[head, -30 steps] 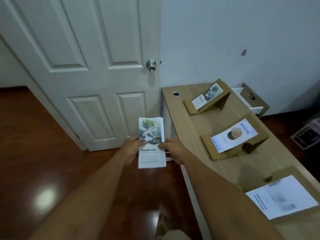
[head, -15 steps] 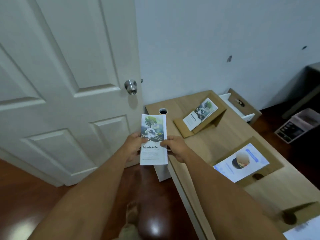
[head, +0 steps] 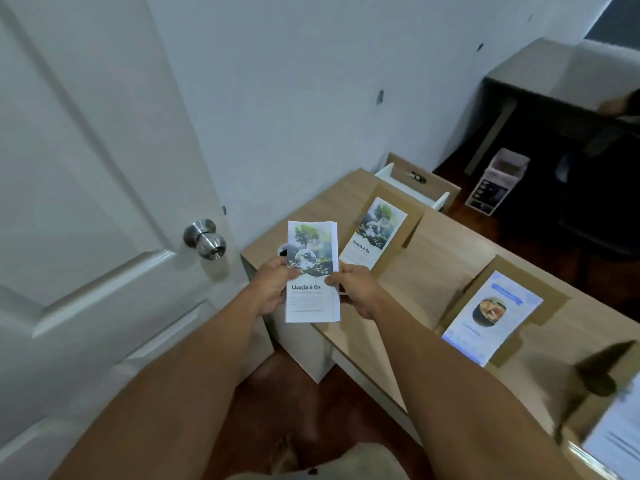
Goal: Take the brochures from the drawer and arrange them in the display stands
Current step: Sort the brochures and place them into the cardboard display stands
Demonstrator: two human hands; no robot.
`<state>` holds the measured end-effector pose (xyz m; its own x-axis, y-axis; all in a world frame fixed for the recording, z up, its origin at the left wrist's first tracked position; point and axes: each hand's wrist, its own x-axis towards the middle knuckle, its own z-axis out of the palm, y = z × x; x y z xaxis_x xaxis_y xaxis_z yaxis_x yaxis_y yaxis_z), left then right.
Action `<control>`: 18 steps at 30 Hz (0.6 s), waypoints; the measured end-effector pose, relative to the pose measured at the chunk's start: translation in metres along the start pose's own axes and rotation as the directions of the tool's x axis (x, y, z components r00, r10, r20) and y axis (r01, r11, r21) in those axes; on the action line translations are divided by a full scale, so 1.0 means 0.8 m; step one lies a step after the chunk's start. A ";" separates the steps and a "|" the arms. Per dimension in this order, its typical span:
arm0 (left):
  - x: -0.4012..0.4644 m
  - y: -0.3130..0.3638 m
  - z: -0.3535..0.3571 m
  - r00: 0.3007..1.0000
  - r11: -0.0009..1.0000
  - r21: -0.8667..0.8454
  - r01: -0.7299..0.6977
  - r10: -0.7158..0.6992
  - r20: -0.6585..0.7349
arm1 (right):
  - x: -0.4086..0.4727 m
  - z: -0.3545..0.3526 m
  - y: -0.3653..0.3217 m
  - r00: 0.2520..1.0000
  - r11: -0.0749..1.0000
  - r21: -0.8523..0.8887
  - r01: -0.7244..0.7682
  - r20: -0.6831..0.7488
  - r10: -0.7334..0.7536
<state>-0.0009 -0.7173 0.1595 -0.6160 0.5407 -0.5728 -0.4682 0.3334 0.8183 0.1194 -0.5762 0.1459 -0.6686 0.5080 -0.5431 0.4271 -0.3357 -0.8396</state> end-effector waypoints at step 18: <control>0.080 0.031 0.034 0.974 0.992 -0.122 0.012 0.016 0.227 | 0.039 -0.036 -0.030 0.981 0.990 0.120 0.070 -0.190 -0.047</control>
<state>-0.0348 -0.6532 0.1441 -0.4636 0.7074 -0.5335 -0.5490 0.2432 0.7996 0.1053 -0.5294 0.1490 -0.5602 0.6643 -0.4949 0.3029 -0.3918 -0.8688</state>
